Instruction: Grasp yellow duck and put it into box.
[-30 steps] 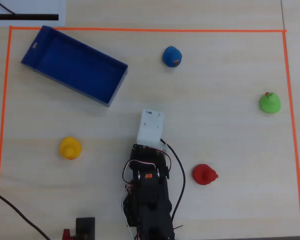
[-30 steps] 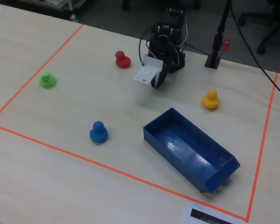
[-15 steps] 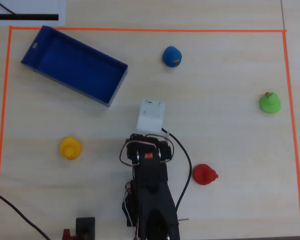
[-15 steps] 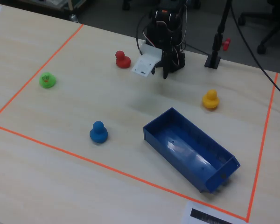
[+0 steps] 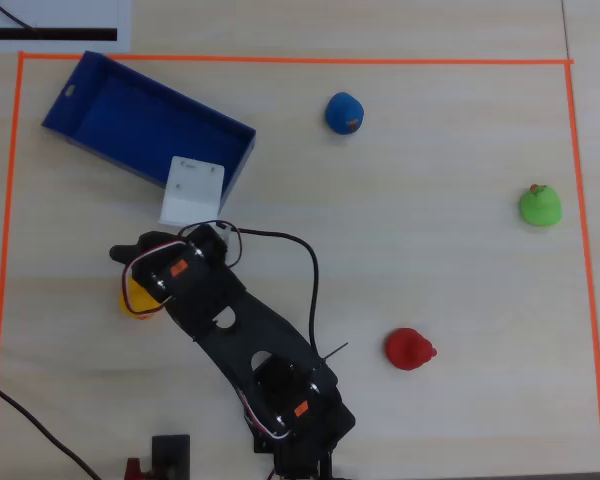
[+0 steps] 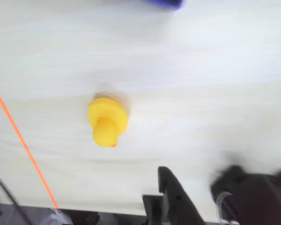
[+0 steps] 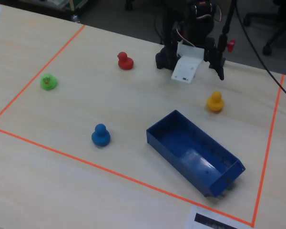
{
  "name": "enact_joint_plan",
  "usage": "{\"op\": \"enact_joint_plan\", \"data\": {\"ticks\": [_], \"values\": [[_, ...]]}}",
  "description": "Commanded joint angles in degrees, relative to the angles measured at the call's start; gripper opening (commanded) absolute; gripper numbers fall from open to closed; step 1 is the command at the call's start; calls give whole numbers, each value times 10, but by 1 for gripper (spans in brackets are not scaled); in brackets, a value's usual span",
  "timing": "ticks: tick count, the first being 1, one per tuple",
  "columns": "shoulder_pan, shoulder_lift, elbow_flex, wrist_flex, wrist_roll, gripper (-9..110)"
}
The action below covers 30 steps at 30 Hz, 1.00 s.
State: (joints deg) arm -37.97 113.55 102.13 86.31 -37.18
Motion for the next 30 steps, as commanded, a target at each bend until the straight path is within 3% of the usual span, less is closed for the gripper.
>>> {"op": "enact_joint_plan", "data": {"ticks": [1, 19, 30], "values": [[-23, -12, 74, -95, 25, 44], [-142, 2, 229, -202, 149, 43], [-148, -20, 217, -224, 136, 43]]}}
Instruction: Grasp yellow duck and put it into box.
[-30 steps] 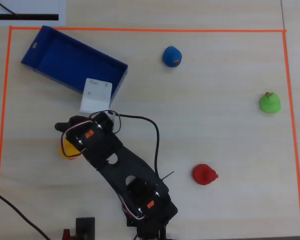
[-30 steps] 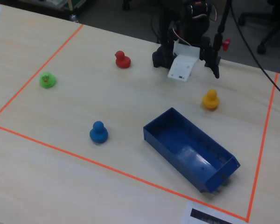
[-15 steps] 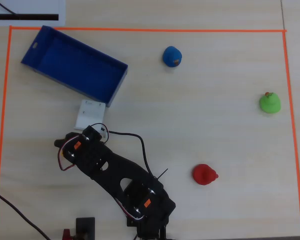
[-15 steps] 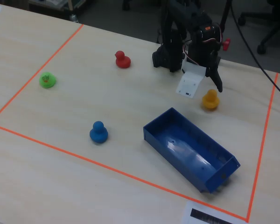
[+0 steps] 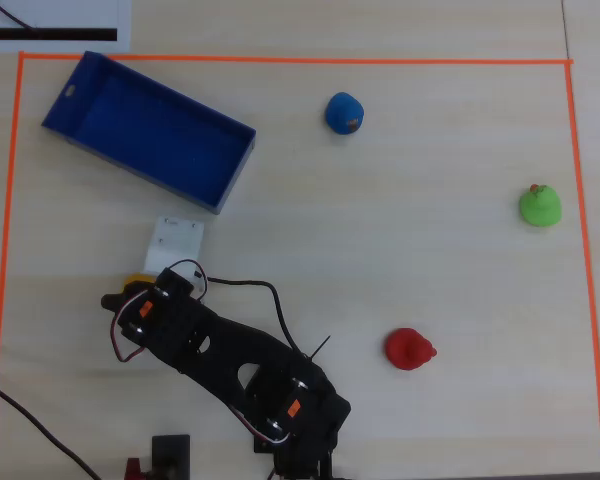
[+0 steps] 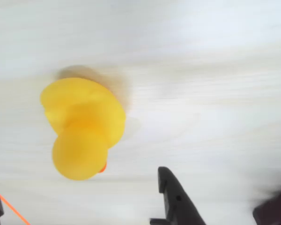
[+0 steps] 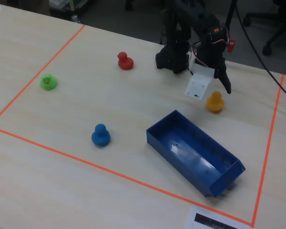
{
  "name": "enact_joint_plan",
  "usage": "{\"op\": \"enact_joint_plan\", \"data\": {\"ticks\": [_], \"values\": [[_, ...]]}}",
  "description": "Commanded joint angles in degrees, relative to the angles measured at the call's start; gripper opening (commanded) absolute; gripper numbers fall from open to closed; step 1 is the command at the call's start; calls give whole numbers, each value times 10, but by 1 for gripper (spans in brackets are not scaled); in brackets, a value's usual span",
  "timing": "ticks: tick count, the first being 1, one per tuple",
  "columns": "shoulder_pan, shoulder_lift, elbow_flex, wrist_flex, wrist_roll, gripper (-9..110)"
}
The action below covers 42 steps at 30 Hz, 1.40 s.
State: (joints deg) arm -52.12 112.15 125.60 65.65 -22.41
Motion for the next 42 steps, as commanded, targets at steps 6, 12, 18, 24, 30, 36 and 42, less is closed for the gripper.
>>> {"op": "enact_joint_plan", "data": {"ticks": [6, 12, 18, 24, 30, 36, 42], "values": [[-24, -32, -17, -53, -8, 43], [-17, -44, 2, -98, -10, 41], [-5, -46, 29, -135, -23, 39], [3, -53, 60, -182, -20, 20], [0, -69, 68, -192, -10, 0], [71, 10, -43, -35, -28, 0], [245, 5, -360, 89, -91, 0]]}}
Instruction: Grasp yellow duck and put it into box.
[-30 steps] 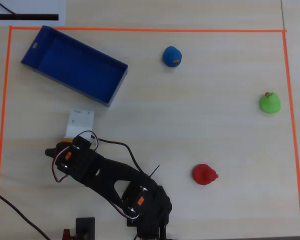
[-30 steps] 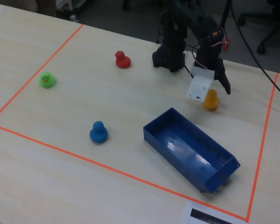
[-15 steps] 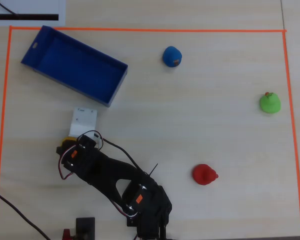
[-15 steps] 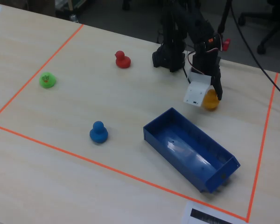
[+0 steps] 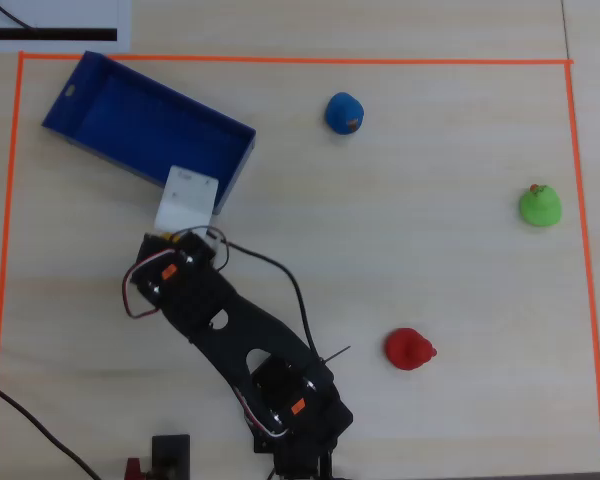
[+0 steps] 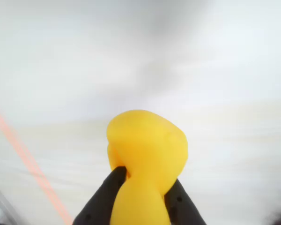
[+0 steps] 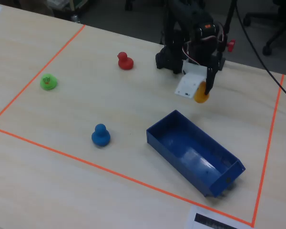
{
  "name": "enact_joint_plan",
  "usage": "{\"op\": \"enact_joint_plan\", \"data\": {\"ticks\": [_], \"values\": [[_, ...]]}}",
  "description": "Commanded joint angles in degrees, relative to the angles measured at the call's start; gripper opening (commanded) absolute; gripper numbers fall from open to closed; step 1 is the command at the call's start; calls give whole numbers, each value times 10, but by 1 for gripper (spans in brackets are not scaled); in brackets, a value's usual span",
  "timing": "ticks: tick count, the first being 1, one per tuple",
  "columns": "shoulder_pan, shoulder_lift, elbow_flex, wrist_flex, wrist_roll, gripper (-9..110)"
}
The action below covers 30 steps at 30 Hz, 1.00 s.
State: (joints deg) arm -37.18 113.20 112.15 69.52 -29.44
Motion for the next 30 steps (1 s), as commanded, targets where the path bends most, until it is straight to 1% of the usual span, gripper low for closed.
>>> {"op": "enact_joint_plan", "data": {"ticks": [1, 3, 5, 9, 11, 17, 23, 30], "values": [[109, -26, -265, 50, -23, 0], [116, -69, -302, 34, -25, 0], [103, -101, -298, -2, -19, 0], [69, -160, -288, -99, 23, 0], [54, -195, -309, -127, 37, 0], [25, -330, -426, -161, 56, 0], [54, -441, -545, -162, 25, 0], [100, -519, -650, -145, -30, 0]]}}
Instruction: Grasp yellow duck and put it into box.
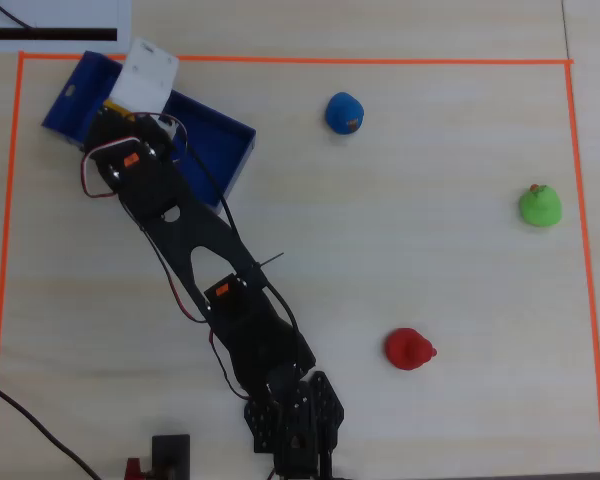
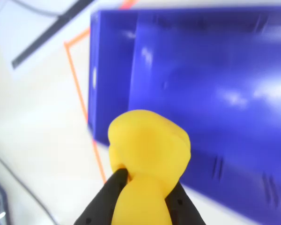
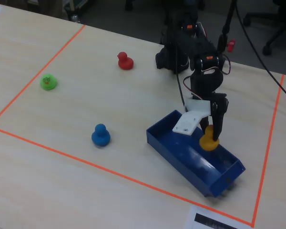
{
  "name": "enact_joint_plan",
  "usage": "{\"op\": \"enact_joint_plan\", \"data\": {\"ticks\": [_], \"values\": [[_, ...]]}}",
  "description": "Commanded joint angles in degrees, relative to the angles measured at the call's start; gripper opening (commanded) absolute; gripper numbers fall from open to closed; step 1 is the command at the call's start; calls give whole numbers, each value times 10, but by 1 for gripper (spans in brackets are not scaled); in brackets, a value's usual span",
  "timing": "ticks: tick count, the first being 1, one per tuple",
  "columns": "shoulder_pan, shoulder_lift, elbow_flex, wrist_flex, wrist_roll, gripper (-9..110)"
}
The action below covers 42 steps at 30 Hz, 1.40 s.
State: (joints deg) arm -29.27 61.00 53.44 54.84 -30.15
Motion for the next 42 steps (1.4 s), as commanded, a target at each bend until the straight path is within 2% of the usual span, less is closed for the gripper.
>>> {"op": "enact_joint_plan", "data": {"ticks": [1, 11, 15, 20, 24, 28, 29, 31, 32, 37, 42], "values": [[26, 1, -65, 4, -29, 0], [39, -19, -13, 79, -127, 0], [39, -18, 11, 79, -129, 24], [50, 13, 26, 99, -134, 34], [74, 75, -2, 154, -146, 37], [91, 195, 6, 235, -168, 31], [91, 242, 33, 249, -173, 26], [91, 353, 118, 257, -175, 6], [90, 416, 173, 253, -175, 0], [103, 725, 485, 238, -215, 0], [202, 980, 845, 143, -295, 0]]}}
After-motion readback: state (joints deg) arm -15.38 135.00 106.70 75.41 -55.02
